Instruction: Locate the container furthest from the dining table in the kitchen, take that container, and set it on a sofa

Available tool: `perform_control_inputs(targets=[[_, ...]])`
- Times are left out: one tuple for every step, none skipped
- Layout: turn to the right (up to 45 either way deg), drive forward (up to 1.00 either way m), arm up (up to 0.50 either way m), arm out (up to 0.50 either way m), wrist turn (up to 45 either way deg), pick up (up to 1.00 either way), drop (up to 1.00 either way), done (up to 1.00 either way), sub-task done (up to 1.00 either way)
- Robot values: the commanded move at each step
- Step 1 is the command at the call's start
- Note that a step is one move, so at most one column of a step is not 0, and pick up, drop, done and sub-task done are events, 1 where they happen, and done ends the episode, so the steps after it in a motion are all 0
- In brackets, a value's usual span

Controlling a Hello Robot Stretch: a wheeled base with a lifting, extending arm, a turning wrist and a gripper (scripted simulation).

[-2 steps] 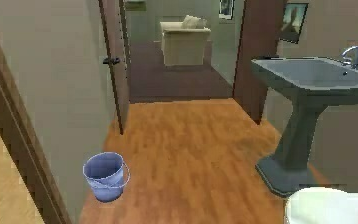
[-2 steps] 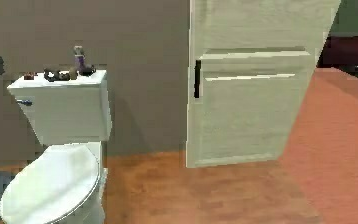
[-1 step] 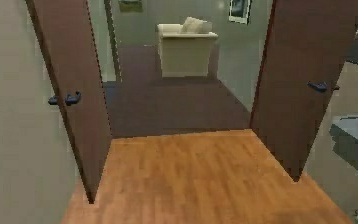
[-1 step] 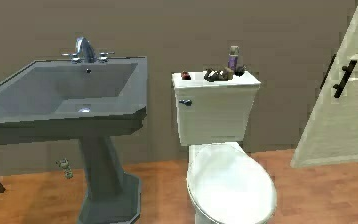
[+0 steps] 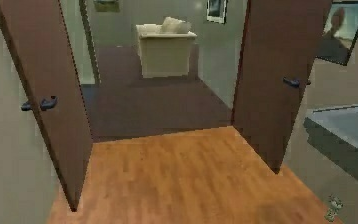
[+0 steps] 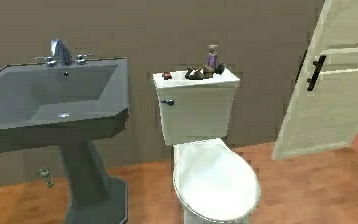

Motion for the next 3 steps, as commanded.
perform_control_inputs(targets=[[0.0, 0.55, 0.00, 0.00, 0.0, 0.00, 0.00, 0.00, 0.00], [-24.0, 0.00, 0.00, 0.00, 0.0, 0.00, 0.00, 0.00, 0.00], [0.0, 1.00, 0.00, 0.00, 0.0, 0.00, 0.00, 0.00, 0.00]])
